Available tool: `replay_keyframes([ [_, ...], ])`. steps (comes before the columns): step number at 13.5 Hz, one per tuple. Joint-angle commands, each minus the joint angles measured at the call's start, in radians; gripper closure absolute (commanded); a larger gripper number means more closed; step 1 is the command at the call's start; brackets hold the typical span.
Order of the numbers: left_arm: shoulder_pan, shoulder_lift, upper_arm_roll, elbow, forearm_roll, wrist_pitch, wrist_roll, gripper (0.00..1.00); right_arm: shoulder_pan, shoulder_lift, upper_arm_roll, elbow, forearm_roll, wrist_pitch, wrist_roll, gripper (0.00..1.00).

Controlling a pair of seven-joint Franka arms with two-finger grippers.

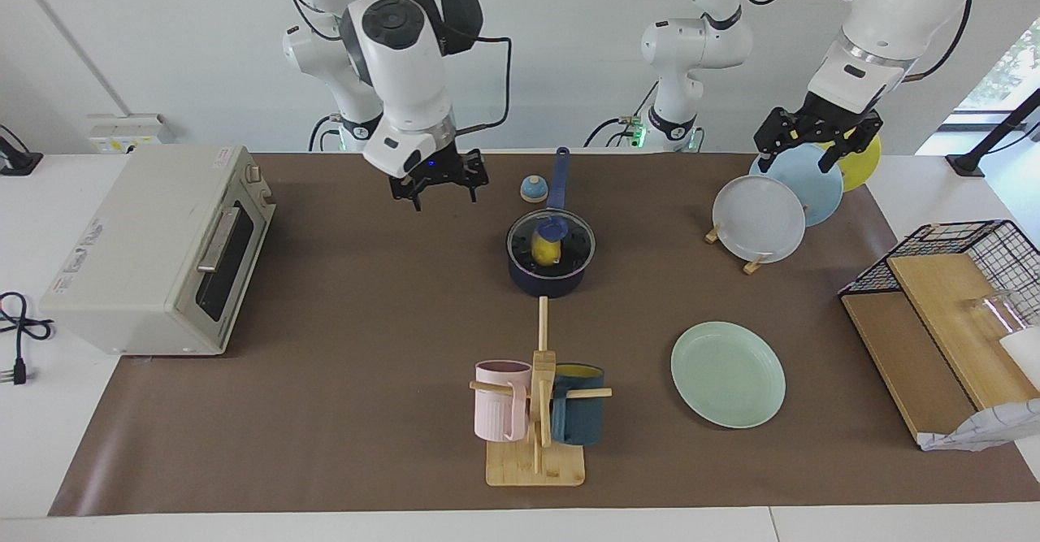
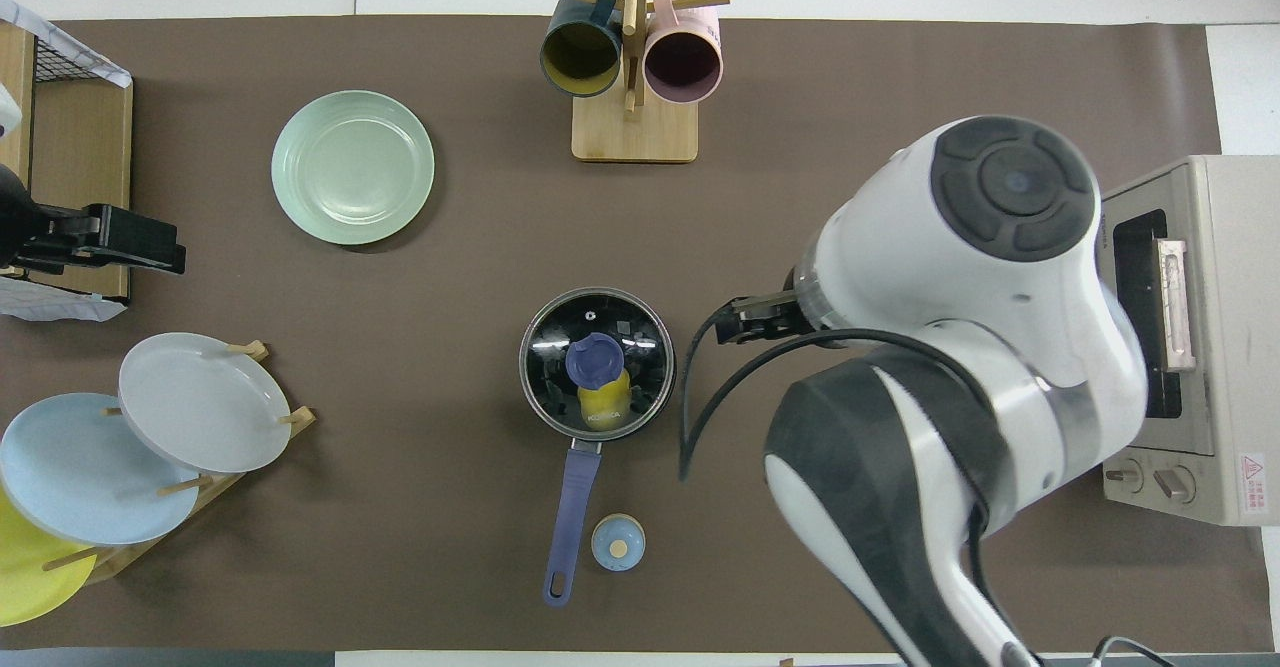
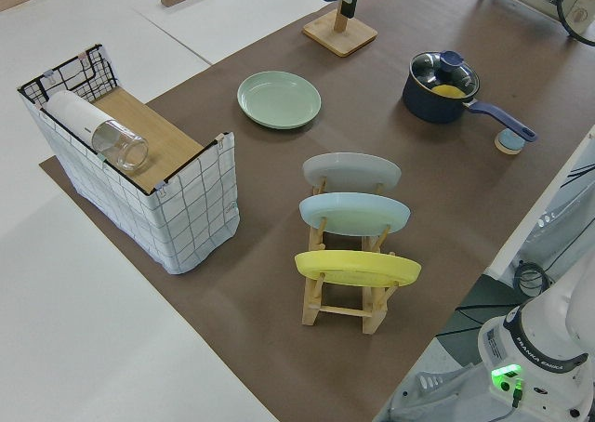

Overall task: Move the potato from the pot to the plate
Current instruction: 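Reach the right gripper over the glass lid on the black pot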

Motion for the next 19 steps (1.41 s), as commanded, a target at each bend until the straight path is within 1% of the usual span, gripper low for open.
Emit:
replay_keyframes([
  [1,0.003,-0.01,0.001,-0.018,-0.003,0.019,-0.003,0.0,0.117,0.084,-0.006,0.093,0.001,0.037,0.125,0.0],
  [2,0.004,-0.01,0.001,-0.018,-0.004,0.019,-0.003,0.0,0.16,0.108,-0.006,0.109,-0.002,0.058,0.163,0.0],
  [3,0.004,-0.01,0.001,-0.018,-0.004,0.019,-0.002,0.0,0.178,0.124,-0.005,0.11,0.0,0.09,0.206,0.0],
  [5,0.004,-0.01,0.001,-0.018,-0.003,0.019,-0.002,0.0,0.218,0.118,-0.006,0.065,0.0,0.149,0.231,0.0],
  [7,0.004,-0.01,0.001,-0.018,-0.003,0.019,-0.002,0.0,0.231,0.124,-0.006,0.055,-0.005,0.187,0.234,0.0],
  [8,0.004,-0.01,0.001,-0.018,-0.004,0.019,-0.002,0.0,0.25,0.137,-0.006,0.055,-0.028,0.216,0.232,0.0],
  [9,0.004,-0.01,0.001,-0.018,-0.004,0.019,-0.002,0.0,0.255,0.162,-0.005,0.052,-0.064,0.239,0.232,0.0],
  [11,0.004,-0.01,0.001,-0.019,-0.003,0.017,-0.003,0.0,0.257,0.182,-0.005,0.052,-0.133,0.253,0.214,0.0],
  [14,0.001,-0.016,0.0,-0.027,-0.004,0.017,-0.005,0.0,0.29,0.202,-0.005,0.04,-0.144,0.287,0.208,0.0],
  [17,0.001,-0.016,0.001,-0.027,-0.004,0.019,-0.002,0.0,0.284,0.196,-0.005,-0.014,-0.146,0.353,0.202,0.0],
  [19,0.001,-0.016,0.001,-0.027,-0.004,0.019,-0.003,0.0,0.283,0.188,-0.005,-0.047,-0.146,0.377,0.167,0.0],
])
